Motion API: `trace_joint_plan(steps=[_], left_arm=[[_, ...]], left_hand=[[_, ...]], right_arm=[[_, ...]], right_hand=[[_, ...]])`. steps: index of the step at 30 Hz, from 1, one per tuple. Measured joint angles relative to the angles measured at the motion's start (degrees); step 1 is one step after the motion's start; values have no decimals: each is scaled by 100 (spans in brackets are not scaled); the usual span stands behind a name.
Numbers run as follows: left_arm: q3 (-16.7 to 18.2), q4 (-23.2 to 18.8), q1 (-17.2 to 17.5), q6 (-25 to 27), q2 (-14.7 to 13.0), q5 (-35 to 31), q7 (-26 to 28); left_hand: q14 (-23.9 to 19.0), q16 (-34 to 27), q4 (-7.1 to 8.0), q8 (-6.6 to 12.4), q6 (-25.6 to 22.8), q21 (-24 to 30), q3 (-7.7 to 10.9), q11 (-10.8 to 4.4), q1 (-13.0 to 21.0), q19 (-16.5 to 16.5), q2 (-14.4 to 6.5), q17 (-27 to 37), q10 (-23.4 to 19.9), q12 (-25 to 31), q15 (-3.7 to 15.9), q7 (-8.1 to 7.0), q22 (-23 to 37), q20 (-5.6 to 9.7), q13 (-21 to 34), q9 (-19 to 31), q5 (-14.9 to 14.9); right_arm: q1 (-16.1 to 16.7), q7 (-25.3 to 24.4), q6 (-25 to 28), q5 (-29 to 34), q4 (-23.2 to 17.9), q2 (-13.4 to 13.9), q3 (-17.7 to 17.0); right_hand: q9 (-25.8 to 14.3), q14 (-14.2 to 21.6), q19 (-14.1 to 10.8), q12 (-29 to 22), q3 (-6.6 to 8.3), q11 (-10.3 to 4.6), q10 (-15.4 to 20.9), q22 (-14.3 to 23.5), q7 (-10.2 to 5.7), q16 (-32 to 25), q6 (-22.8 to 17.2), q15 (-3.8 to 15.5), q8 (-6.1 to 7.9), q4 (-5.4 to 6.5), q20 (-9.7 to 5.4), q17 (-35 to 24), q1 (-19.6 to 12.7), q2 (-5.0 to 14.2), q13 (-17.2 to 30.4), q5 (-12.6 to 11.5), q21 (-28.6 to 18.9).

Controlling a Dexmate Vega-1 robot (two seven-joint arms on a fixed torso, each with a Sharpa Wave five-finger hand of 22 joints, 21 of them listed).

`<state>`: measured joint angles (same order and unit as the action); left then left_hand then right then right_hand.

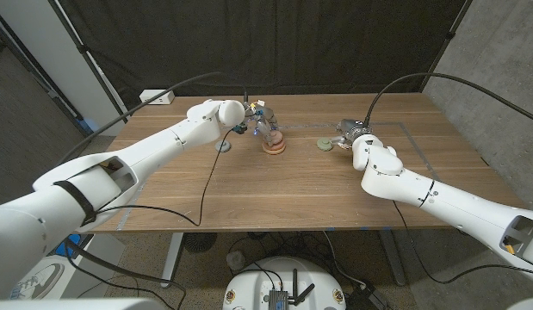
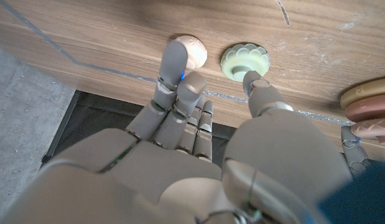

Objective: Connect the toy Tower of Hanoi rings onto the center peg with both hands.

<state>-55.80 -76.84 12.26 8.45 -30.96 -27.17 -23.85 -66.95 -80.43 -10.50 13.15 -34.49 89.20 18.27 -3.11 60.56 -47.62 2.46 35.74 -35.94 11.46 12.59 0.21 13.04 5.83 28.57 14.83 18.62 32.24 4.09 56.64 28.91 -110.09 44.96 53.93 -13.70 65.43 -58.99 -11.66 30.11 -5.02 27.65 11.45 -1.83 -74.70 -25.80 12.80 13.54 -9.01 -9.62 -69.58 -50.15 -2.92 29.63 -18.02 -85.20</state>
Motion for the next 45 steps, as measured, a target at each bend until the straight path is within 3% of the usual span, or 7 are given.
trace_joint_plan(steps=[38,45], left_arm=[[-118,199,-22,-29,96,16,80],[-120,133,-10,-27,54,-18,84]], left_hand=[[-10,27,0,-10,-15,0,0,-27,24,0,24,72,27,0,-11,-18,-1,0,327,-9,-9],[-9,74,80,-31,36,-14,-80,-87,24,0,24,38,87,-16,-11,-69,-27,0,329,-5,-11]], right_arm=[[10,-52,-35,-88,13,30,-27],[14,-52,-25,-91,-20,50,-28]], right_hand=[[0,0,-21,0,24,31,30,1,0,0,0,0,0,-24,21,-6,0,0,-1,-22,0],[0,0,-21,0,24,31,31,1,0,0,0,0,0,-24,21,10,23,23,-1,-22,0]])
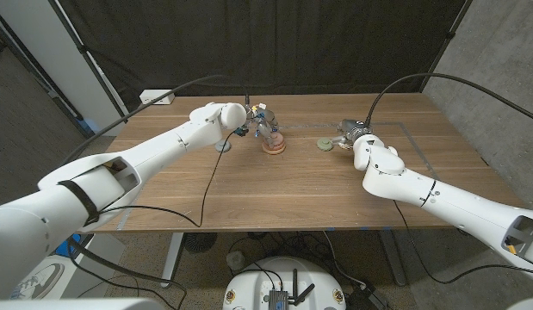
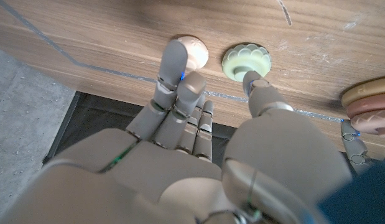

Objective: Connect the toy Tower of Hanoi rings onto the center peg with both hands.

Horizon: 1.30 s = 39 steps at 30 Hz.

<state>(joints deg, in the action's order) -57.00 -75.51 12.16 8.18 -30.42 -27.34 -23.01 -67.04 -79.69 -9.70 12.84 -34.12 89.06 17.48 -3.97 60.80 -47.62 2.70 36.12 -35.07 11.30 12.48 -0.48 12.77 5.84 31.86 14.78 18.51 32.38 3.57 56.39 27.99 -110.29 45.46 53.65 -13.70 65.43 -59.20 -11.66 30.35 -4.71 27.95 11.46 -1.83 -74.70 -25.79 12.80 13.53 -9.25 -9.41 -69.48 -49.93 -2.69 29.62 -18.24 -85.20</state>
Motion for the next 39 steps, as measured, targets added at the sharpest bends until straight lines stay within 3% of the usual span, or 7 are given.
trace_joint_plan(steps=[10,20,25,39], left_arm=[[-2,-137,21,27,-67,-101,-25],[-3,-265,23,61,-113,-225,-72],[-6,-339,24,100,-128,-319,-105],[-18,-430,44,171,-149,-436,-192]], left_hand=[[43,107,71,-66,276,-52,-71,-123,-216,0,47,-114,123,-73,1,6,-76,0,-31,16,0],[213,293,148,-143,662,-97,-184,-373,-462,146,161,-360,297,-117,17,48,-133,-41,-83,-15,-35],[290,370,139,-143,797,-140,-208,-309,-522,228,146,-502,459,-115,-41,40,-132,-60,-107,-42,-34],[300,410,155,-175,819,-140,-239,-308,-546,248,151,-587,520,-111,-31,62,-132,-81,-137,-41,-34]], right_arm=[[6,8,40,-3,-52,33,0],[17,29,68,-4,-111,64,0],[23,30,82,-5,-128,73,0],[27,36,80,-11,-144,82,0]], right_hand=[[0,0,0,0,0,0,0,0,0,0,0,0,0,0,0,0,0,0,0,-23,0],[0,0,0,0,0,0,0,-2,0,0,0,0,0,0,0,-4,0,0,-1,-23,0],[0,0,0,0,0,0,0,-2,0,0,0,0,0,0,0,-2,0,0,-1,-23,0],[0,0,0,0,0,0,0,-2,0,0,0,0,0,0,0,0,-1,0,-1,-23,0]])
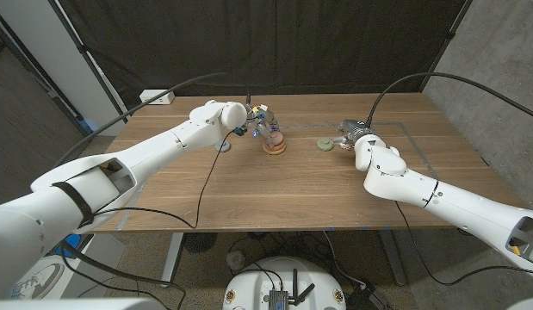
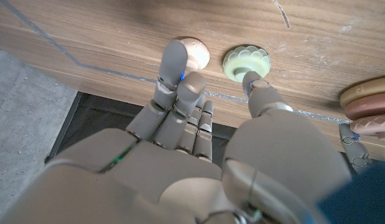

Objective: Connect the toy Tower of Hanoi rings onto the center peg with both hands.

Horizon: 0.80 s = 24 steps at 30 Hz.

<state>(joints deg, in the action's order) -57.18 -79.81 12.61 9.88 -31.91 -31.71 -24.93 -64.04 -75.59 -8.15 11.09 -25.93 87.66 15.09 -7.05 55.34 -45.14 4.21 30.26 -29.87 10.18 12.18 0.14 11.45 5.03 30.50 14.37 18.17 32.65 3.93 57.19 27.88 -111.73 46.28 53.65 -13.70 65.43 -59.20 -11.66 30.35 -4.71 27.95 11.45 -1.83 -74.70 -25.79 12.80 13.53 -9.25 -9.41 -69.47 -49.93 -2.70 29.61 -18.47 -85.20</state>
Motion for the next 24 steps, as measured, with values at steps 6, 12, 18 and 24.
trace_joint_plan(steps=[6,12,18,24], left_arm=[[0,-29,15,23,-7,-22,-24],[5,-37,23,34,-8,-35,-33],[4,-3,23,53,20,-69,-67],[-31,15,-4,66,46,-114,-77]], left_hand=[[0,0,-16,0,0,0,-16,1,0,0,0,-26,1,24,0,0,0,0,-3,-27,0],[0,0,-16,0,30,0,-16,33,0,0,0,-27,32,26,0,29,0,0,-2,-27,0],[-1,0,1,0,120,0,-63,76,-12,21,-12,-53,141,41,0,59,1,-21,-24,-34,-11],[46,0,8,0,296,0,-104,143,-82,83,-7,-101,313,17,-47,91,-15,-20,-50,-54,-43]], right_arm=[[0,6,-10,-2,-3,2,1],[0,11,-13,-3,-4,3,2],[7,12,-17,-12,-8,14,2],[25,12,-18,-28,-11,23,-14]], right_hand=[[0,0,0,0,0,0,0,0,0,0,0,0,0,0,0,0,0,0,0,0,0],[0,0,0,0,0,0,0,1,0,0,0,0,0,0,0,-5,0,0,0,0,0],[0,0,0,0,24,0,0,0,0,-18,0,0,0,24,0,-2,0,0,0,0,0],[0,0,0,0,24,-21,21,0,0,-18,0,0,0,24,0,0,0,0,0,0,0]])
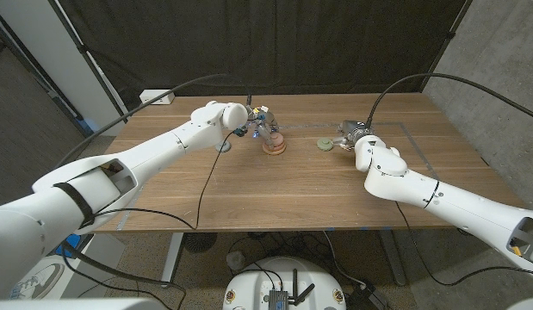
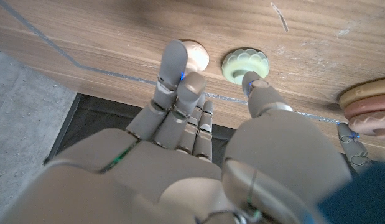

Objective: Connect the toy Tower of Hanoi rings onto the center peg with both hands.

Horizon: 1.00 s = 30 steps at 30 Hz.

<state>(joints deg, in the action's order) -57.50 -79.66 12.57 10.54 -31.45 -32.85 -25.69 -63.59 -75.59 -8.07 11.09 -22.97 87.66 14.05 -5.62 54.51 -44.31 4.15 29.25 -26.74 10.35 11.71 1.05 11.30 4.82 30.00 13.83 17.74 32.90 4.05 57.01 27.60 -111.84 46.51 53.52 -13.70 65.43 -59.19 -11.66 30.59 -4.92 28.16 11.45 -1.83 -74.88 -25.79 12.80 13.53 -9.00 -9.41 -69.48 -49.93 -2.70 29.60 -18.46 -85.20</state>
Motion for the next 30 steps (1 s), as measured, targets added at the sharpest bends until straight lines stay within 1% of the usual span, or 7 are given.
trace_joint_plan(steps=[5,10,12,14,18,21,30], left_arm=[[-25,1,-22,17,13,-50,-24],[-44,-25,-38,52,11,-94,-67],[-47,-67,-42,75,-3,-115,-99],[-47,-101,-42,97,-23,-125,-121],[-21,-188,-34,128,-85,-129,-149],[20,-246,-3,147,-130,-121,-165],[209,-552,158,228,-365,-34,-218]], left_hand=[[67,0,8,-29,207,0,-24,101,-29,51,29,-30,202,0,-26,40,-13,-11,-27,-27,0],[127,0,-7,-29,282,-4,-55,129,-60,111,59,-32,314,0,-45,77,-13,-31,-27,-46,0],[127,0,-7,-29,326,-45,-55,129,-84,112,83,-31,335,0,-45,62,-13,-32,-27,-53,0],[127,0,-7,-28,360,-45,-55,172,-83,112,82,-53,378,0,-45,94,-12,-32,-36,-53,0],[169,0,8,-28,429,-45,-70,253,-113,164,52,-58,460,0,-66,162,-12,-41,-54,-53,0],[169,0,-7,-28,497,-45,-85,272,-113,164,52,-58,479,0,-66,230,-12,-41,-53,-52,0],[201,0,-7,-27,500,-45,-85,302,-135,164,29,-58,449,28,-95,234,-12,-41,-75,-78,0]], right_arm=[[13,-8,-1,-9,-4,9,-18],[16,-16,-2,-15,-11,13,-22],[17,-16,-1,-16,-15,15,-23],[17,-16,2,-16,-17,18,-23],[17,-16,5,-16,-26,23,-23],[14,-16,9,-16,-34,26,-22],[-27,6,11,6,-38,28,3]], right_hand=[[0,0,0,0,0,-20,20,0,20,0,-20,0,0,0,0,0,0,0,18,0,0],[0,0,0,0,0,-20,20,0,20,0,-21,0,0,0,0,0,0,0,29,0,0],[0,0,0,0,0,-20,20,1,20,0,-21,0,0,0,0,0,0,0,29,0,0],[0,0,0,0,0,-20,20,1,20,0,-21,0,0,0,0,-1,0,0,29,0,0],[0,0,-42,0,0,-20,20,4,20,0,-20,0,0,0,-42,0,0,0,29,0,0],[0,0,-42,0,0,-20,20,0,-14,0,-54,0,0,0,-42,0,0,0,29,0,0],[-31,0,-41,-26,0,-20,20,6,10,0,-93,0,0,0,-41,0,0,0,28,0,0]])
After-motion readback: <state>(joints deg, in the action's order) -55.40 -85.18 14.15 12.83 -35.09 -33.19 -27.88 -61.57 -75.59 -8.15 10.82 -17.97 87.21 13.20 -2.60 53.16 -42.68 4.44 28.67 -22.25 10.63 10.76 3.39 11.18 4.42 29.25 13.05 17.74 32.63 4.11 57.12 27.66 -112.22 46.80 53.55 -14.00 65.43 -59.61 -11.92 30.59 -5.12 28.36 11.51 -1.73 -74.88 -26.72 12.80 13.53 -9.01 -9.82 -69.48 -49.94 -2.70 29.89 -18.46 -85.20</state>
